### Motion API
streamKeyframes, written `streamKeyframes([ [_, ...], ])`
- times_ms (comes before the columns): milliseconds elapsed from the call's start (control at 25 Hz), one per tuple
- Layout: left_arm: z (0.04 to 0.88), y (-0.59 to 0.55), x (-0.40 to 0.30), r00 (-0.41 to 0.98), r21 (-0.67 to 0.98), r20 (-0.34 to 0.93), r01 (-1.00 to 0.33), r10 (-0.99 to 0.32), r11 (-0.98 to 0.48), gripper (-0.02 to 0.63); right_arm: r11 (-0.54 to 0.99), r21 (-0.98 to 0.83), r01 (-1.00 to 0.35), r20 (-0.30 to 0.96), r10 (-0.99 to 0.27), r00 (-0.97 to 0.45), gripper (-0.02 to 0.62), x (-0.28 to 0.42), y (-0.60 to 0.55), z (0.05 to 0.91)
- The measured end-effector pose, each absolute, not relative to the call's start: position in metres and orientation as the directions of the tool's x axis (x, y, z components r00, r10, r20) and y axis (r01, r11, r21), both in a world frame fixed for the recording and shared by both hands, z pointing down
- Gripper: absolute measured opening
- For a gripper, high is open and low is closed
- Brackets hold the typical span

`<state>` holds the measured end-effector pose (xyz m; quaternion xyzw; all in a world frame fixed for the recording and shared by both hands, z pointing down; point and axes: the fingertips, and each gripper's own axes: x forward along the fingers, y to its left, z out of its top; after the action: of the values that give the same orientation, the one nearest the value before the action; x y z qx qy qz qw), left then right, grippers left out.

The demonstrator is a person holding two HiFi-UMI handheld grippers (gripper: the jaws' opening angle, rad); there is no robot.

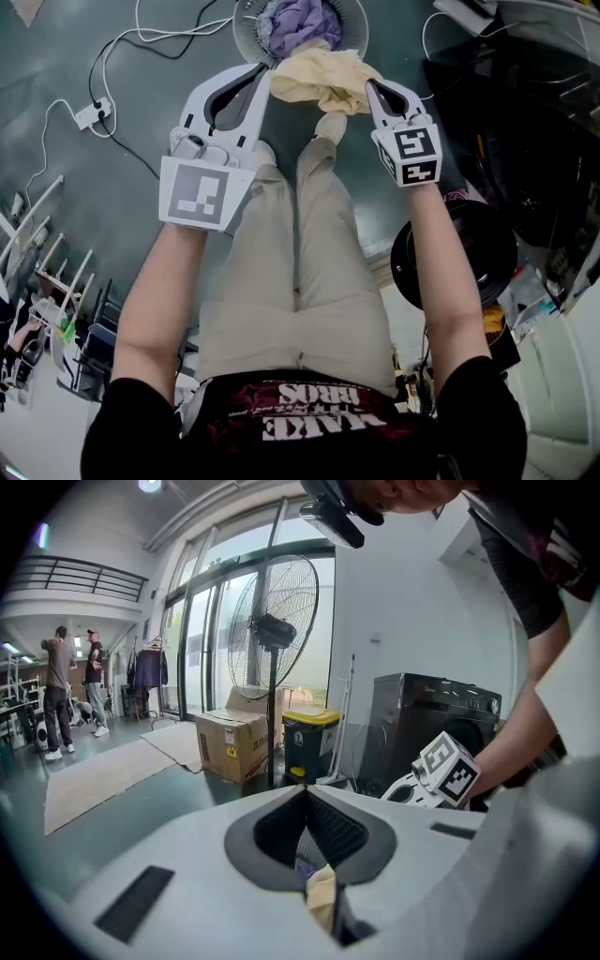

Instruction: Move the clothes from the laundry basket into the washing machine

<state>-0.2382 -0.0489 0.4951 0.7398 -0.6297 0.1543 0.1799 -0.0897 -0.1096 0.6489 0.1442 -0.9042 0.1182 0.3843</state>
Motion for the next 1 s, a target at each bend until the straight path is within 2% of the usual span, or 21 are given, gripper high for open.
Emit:
streamKeyframes([
  [240, 0.504, -0.054, -0.236, 0.168, 0.080, 0.461, -0.986, -0.871, -0.148, 0.005, 0.969, -0.090, -0.228, 0.779, -0.074, -0.622, 0.008, -0.091, -0.100, 0.692],
  [280, 0.505, -0.054, -0.237, 0.169, 0.081, 0.463, -0.986, -0.870, -0.149, 0.005, 0.974, -0.094, -0.207, 0.787, -0.054, -0.615, 0.030, -0.092, -0.097, 0.699],
  [320, 0.507, -0.054, -0.238, 0.170, 0.082, 0.465, -0.986, -0.869, -0.149, 0.005, 0.978, -0.101, -0.183, 0.795, -0.031, -0.605, 0.111, -0.093, -0.094, 0.705],
  [360, 0.509, -0.054, -0.239, 0.169, 0.082, 0.466, -0.986, -0.868, -0.148, 0.005, 0.981, -0.107, -0.160, 0.805, -0.009, -0.594, 0.153, -0.094, -0.092, 0.712],
  [480, 0.514, -0.054, -0.241, 0.164, 0.088, 0.472, -0.986, -0.866, -0.139, 0.005, 0.990, -0.097, -0.106, 0.828, 0.021, -0.560, 0.199, -0.096, -0.089, 0.728],
  [760, 0.525, -0.057, -0.242, 0.172, 0.099, 0.487, -0.985, -0.857, -0.141, 0.005, 0.996, -0.072, -0.060, 0.857, 0.031, -0.514, 0.369, -0.100, -0.093, 0.762],
  [1000, 0.533, -0.058, -0.245, 0.169, 0.102, 0.493, -0.985, -0.853, -0.137, 0.005, 0.996, -0.091, -0.002, 0.883, 0.080, -0.463, 0.425, -0.095, -0.087, 0.787],
])
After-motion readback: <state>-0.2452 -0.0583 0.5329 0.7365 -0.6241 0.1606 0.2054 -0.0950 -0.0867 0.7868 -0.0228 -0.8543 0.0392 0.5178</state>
